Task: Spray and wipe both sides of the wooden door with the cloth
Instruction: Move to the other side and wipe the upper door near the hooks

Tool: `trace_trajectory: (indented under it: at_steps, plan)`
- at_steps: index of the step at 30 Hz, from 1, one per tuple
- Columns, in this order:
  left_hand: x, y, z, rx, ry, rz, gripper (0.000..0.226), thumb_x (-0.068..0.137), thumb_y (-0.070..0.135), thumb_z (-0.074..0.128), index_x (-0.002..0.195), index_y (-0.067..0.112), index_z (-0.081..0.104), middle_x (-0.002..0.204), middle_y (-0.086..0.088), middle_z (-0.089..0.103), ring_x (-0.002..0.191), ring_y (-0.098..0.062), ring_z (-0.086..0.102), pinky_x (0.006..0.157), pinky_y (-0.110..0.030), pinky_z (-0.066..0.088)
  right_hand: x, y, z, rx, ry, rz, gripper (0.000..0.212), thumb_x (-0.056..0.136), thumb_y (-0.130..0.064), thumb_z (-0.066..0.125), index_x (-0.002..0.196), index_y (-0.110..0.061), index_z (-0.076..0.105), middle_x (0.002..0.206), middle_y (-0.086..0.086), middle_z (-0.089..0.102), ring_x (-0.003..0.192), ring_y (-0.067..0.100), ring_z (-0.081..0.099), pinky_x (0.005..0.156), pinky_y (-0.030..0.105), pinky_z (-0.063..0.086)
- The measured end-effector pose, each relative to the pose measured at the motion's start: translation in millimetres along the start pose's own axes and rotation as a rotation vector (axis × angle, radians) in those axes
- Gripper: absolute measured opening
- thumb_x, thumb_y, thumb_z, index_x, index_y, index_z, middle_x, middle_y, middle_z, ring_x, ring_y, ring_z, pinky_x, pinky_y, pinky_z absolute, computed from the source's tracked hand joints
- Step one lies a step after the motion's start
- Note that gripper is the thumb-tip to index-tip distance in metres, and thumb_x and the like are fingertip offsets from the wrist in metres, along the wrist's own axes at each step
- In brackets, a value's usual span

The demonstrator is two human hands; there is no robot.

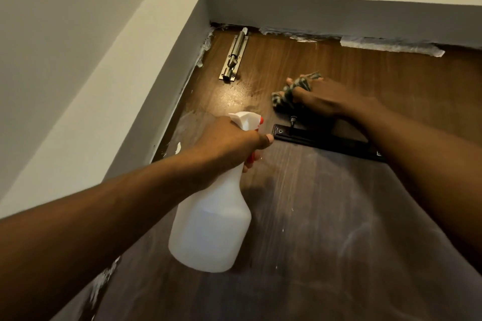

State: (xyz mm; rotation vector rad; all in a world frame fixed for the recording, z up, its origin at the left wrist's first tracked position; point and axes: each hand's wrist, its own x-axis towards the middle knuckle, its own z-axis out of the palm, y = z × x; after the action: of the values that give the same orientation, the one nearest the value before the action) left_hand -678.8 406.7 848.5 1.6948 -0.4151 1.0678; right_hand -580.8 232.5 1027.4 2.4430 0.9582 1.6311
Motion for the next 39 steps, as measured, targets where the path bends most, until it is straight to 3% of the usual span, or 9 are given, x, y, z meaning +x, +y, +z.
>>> trace_trajectory:
  at_steps: [7, 10, 13, 17, 26, 30, 34, 37, 39]
  plan:
    - [-10, -10, -20, 0.033, 0.036, -0.014, 0.021, 0.081, 0.031, 0.069, 0.089, 0.022, 0.052, 0.079, -0.008, 0.067, 0.064, -0.016, 0.063, 0.062, -0.03, 0.055, -16, -63, 16, 0.041, -0.194, -0.183, 0.079, 0.084, -0.074, 0.031, 0.143, -0.022, 0.043, 0.139, 0.011, 0.051, 0.115, 0.024, 0.054, 0.1, 0.043, 0.045]
    - [-16, -19, -37, 0.049, 0.062, -0.039, 0.038, 0.079, 0.033, 0.071, 0.109, 0.019, 0.052, 0.083, -0.012, 0.068, 0.068, -0.02, 0.065, 0.067, -0.036, 0.056, -30, -66, 19, -0.097, -0.141, -0.147, 0.075, 0.093, -0.069, 0.027, 0.148, -0.018, 0.036, 0.144, 0.016, 0.046, 0.119, 0.028, 0.053, 0.1, 0.042, 0.046]
    - [-19, -23, -58, 0.065, 0.096, -0.05, 0.055, 0.076, 0.035, 0.073, 0.122, 0.016, 0.052, 0.084, -0.013, 0.068, 0.07, -0.022, 0.067, 0.068, -0.037, 0.058, -6, -93, 27, -0.16, -0.007, -0.049, 0.079, 0.094, -0.068, 0.02, 0.156, -0.02, 0.019, 0.162, 0.011, 0.018, 0.146, 0.031, 0.025, 0.117, 0.051, 0.026]
    - [-24, -25, -84, 0.126, 0.157, -0.055, 0.054, 0.077, 0.036, 0.072, 0.123, 0.016, 0.051, 0.088, -0.011, 0.067, 0.074, -0.02, 0.067, 0.067, -0.032, 0.058, 29, -162, 72, -0.128, 0.155, 0.052, 0.07, 0.099, -0.059, 0.023, 0.157, -0.021, 0.012, 0.164, 0.011, 0.003, 0.151, 0.033, -0.001, 0.121, 0.054, -0.001]
    - [-33, -35, -92, 0.172, 0.192, -0.104, 0.053, 0.075, 0.039, 0.073, 0.115, 0.009, 0.057, 0.099, -0.013, 0.066, 0.084, -0.027, 0.067, 0.073, -0.038, 0.059, -73, -209, 134, -0.005, 0.17, -0.271, 0.072, 0.093, -0.057, 0.048, 0.153, -0.021, 0.029, 0.164, 0.004, 0.013, 0.152, 0.025, 0.002, 0.12, 0.044, -0.012]
    - [-38, -35, -92, 0.191, 0.175, -0.076, 0.052, 0.075, 0.038, 0.073, 0.114, 0.007, 0.058, 0.092, -0.011, 0.067, 0.075, -0.022, 0.067, 0.068, -0.034, 0.058, -72, -191, 138, -0.081, 0.219, -0.077, 0.074, 0.089, -0.066, 0.017, 0.154, -0.032, 0.02, 0.165, 0.004, 0.009, 0.152, 0.026, 0.001, 0.121, 0.051, 0.001]
    - [-42, -24, -100, 0.157, 0.152, -0.026, 0.073, 0.066, 0.047, 0.074, 0.125, 0.009, 0.053, 0.097, -0.014, 0.067, 0.079, -0.023, 0.068, 0.066, -0.03, 0.058, -20, -227, 123, -0.06, 0.181, 0.131, 0.072, 0.096, -0.062, 0.024, 0.157, -0.031, -0.002, 0.164, 0.009, -0.009, 0.15, 0.034, -0.013, 0.118, 0.057, -0.002]
    - [-46, -13, -97, 0.135, 0.148, -0.053, 0.085, 0.067, 0.034, 0.072, 0.138, 0.003, 0.036, 0.134, -0.028, 0.047, 0.112, -0.033, 0.055, 0.101, -0.035, 0.045, -27, -254, 122, 0.32, 0.143, 0.079, 0.084, 0.092, -0.053, 0.043, 0.157, -0.019, 0.002, 0.163, 0.015, -0.005, 0.15, 0.036, -0.008, 0.121, 0.054, -0.001]
    - [-45, -13, -97, 0.15, 0.194, -0.012, 0.076, 0.07, 0.037, 0.071, 0.134, 0.009, 0.042, 0.127, -0.02, 0.053, 0.106, -0.03, 0.057, 0.096, -0.038, 0.049, -55, -255, 120, 0.584, 0.15, -0.028, 0.083, 0.092, -0.045, 0.053, 0.156, -0.013, 0.011, 0.163, 0.014, 0.009, 0.151, 0.031, 0.001, 0.123, 0.045, -0.005]
